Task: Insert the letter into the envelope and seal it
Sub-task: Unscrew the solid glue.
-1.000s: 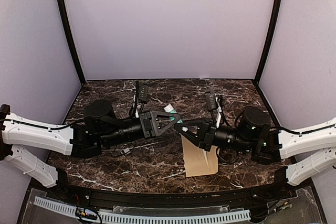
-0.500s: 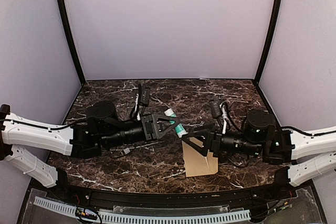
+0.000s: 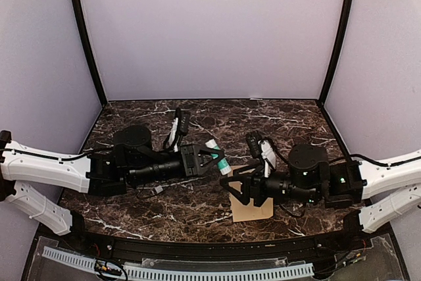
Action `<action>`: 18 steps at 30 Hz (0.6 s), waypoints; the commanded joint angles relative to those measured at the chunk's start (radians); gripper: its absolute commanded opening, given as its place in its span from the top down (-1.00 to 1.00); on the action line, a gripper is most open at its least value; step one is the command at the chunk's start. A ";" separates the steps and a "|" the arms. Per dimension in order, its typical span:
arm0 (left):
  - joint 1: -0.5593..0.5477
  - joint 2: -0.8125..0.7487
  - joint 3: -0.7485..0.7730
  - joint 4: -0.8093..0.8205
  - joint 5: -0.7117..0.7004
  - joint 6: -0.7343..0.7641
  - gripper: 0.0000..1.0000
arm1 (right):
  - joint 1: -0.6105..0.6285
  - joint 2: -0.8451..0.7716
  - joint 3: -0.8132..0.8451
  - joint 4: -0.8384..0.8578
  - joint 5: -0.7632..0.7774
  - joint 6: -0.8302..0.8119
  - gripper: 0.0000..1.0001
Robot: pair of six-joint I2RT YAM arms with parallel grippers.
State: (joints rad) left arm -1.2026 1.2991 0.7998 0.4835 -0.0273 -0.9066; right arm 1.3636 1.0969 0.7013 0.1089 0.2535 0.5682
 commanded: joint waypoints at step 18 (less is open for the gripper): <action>-0.002 -0.005 0.030 -0.020 0.060 -0.017 1.00 | 0.032 0.072 0.055 0.119 0.055 0.012 0.76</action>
State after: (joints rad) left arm -1.2026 1.3136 0.8131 0.4686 0.0139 -0.9283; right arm 1.3876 1.2076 0.7727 0.1410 0.3119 0.5747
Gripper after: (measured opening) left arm 0.225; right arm 0.188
